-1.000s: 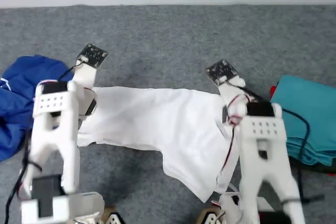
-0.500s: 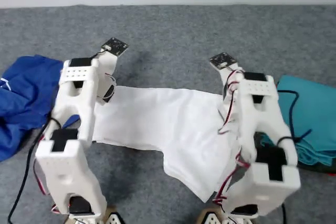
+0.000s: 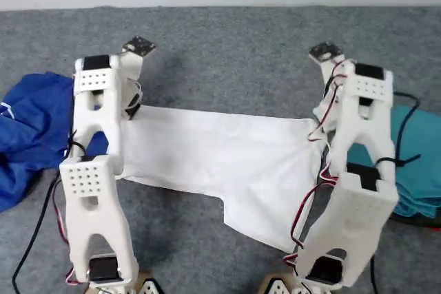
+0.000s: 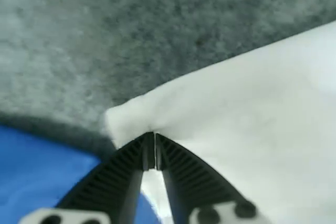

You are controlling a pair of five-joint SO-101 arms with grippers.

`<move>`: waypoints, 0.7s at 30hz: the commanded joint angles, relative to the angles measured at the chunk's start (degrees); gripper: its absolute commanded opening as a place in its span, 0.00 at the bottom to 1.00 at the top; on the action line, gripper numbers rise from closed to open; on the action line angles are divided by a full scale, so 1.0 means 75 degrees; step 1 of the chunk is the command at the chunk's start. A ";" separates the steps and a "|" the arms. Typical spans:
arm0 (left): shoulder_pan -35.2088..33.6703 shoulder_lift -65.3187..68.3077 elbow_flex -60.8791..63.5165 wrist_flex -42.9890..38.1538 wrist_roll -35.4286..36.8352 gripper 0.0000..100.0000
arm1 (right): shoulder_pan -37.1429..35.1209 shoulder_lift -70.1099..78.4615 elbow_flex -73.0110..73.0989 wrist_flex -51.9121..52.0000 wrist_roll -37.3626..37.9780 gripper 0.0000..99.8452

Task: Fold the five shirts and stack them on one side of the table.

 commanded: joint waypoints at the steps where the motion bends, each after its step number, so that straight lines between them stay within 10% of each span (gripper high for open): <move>1: 0.0023 0.0129 -0.1776 0.1008 -0.0117 0.02 | -0.0393 -0.0076 -0.0949 0.0967 0.0070 0.04; 11: 0.0211 -0.0668 -0.1366 0.1078 -0.0059 0.02 | -0.1073 -0.0076 -0.1735 0.2960 -0.0211 0.04; 21: 0.0832 -0.4079 0.3909 0.1032 -0.0387 0.02 | -0.1436 -0.1260 0.0434 0.2971 -0.0844 0.04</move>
